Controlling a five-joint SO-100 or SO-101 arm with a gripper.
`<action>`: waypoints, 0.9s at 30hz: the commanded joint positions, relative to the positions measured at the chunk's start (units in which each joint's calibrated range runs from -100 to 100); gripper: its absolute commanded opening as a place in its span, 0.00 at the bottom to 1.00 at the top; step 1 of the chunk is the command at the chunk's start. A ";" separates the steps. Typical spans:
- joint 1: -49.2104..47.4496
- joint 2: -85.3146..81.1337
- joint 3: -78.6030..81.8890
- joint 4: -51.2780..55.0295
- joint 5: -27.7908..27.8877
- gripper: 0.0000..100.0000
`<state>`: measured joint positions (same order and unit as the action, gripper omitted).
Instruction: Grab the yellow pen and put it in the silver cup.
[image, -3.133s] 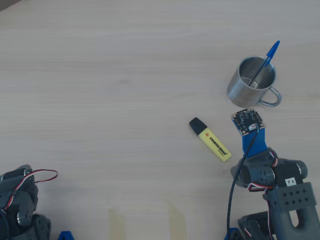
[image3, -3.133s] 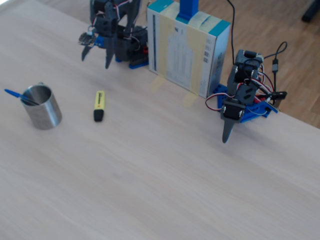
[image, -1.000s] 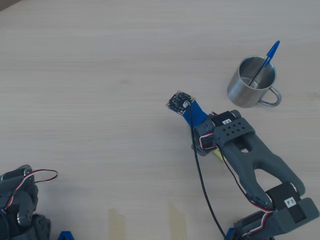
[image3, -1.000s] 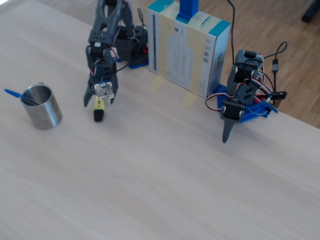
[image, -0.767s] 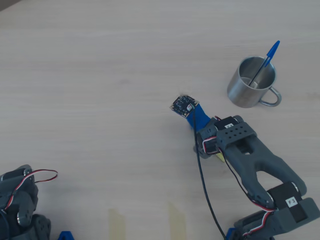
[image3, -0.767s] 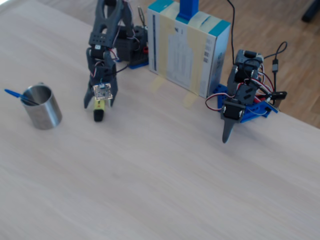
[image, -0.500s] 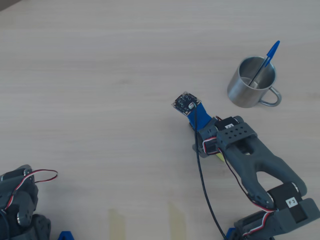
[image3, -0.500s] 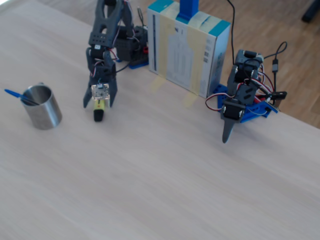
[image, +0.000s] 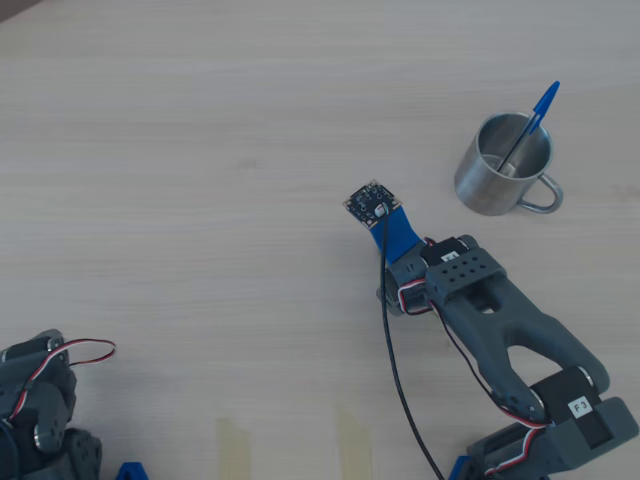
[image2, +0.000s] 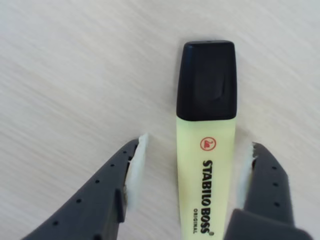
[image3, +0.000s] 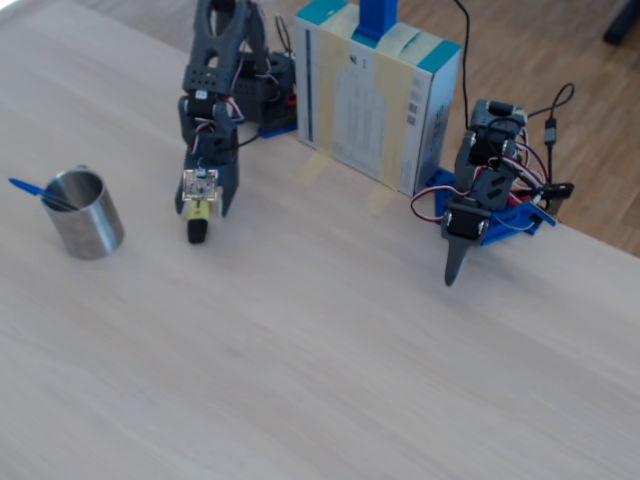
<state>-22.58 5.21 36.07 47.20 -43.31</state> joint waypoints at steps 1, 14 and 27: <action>-0.46 -0.14 0.26 -0.14 -0.02 0.25; -0.46 -0.39 0.26 -0.14 -0.02 0.24; -0.55 -0.89 0.26 -0.06 0.03 0.14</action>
<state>-22.66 5.21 36.07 47.12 -43.31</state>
